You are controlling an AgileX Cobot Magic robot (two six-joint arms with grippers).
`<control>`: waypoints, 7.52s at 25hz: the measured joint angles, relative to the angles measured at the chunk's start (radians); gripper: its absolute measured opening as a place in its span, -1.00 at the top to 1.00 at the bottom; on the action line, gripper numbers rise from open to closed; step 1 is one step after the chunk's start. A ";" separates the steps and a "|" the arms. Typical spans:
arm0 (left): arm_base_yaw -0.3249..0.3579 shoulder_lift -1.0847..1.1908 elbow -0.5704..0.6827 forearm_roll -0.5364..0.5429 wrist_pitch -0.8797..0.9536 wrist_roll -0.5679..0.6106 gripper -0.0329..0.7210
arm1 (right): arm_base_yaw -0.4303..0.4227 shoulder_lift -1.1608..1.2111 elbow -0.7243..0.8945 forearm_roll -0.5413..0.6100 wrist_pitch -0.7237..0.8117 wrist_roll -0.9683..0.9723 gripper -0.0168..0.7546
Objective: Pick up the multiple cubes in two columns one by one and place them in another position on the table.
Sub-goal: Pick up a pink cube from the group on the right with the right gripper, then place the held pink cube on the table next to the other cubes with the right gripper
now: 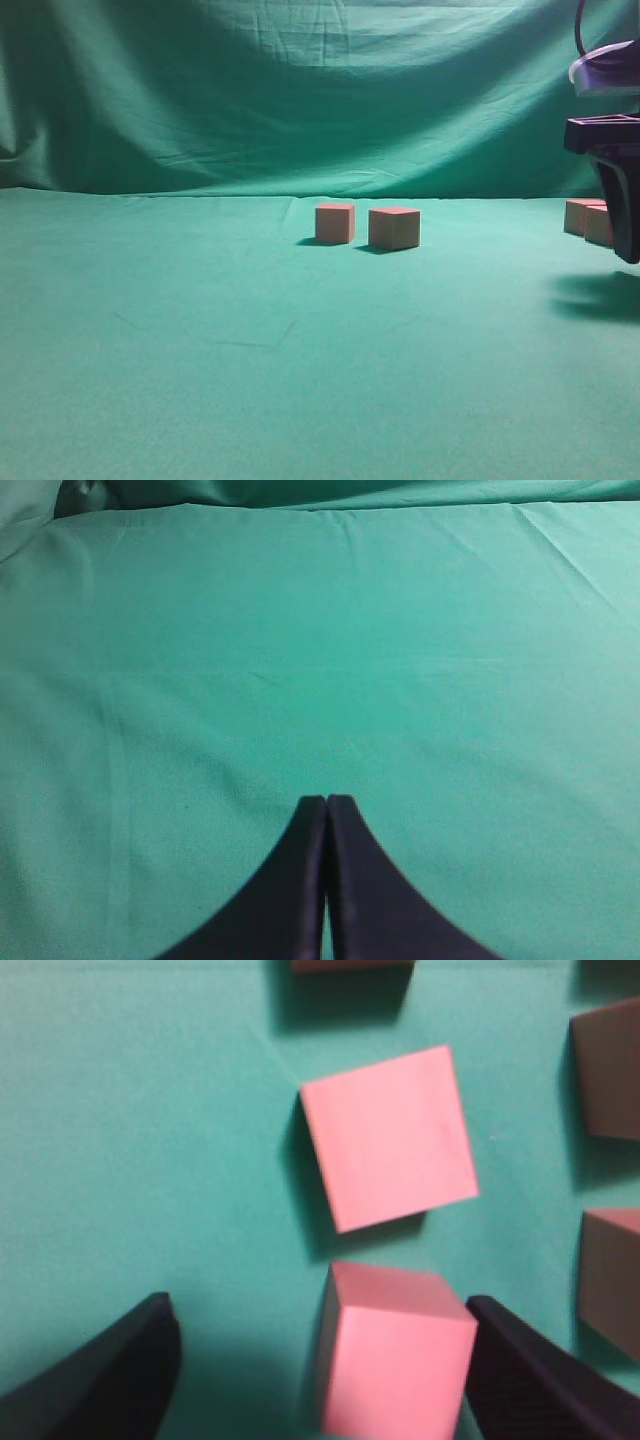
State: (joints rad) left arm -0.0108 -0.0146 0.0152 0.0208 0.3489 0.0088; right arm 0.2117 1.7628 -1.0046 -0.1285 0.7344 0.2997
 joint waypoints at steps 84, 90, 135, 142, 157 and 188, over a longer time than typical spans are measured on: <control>0.000 0.000 0.000 0.000 0.000 0.000 0.91 | 0.522 0.609 -1.270 0.101 0.506 -0.208 0.27; 0.000 0.000 0.000 0.000 0.000 0.000 0.91 | 0.522 0.649 -1.272 0.010 0.506 -0.112 0.27; 0.000 0.000 0.000 0.000 0.000 0.000 0.91 | 0.522 0.709 -1.274 -0.089 0.504 0.104 0.27; 0.000 0.000 0.000 0.000 0.000 0.000 0.91 | 0.522 0.709 -1.274 -0.076 0.504 0.104 0.27; 0.000 0.000 0.000 0.000 0.000 0.000 0.91 | 0.522 0.709 -1.274 -0.070 0.503 0.106 0.27; 0.000 0.000 0.000 0.000 0.000 0.000 0.91 | 0.522 0.714 -1.295 -0.070 0.503 0.053 -0.31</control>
State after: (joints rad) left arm -0.0108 -0.0146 0.0152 0.0208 0.3489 0.0088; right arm 0.7336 2.4765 -2.2995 -0.1984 1.2371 0.3531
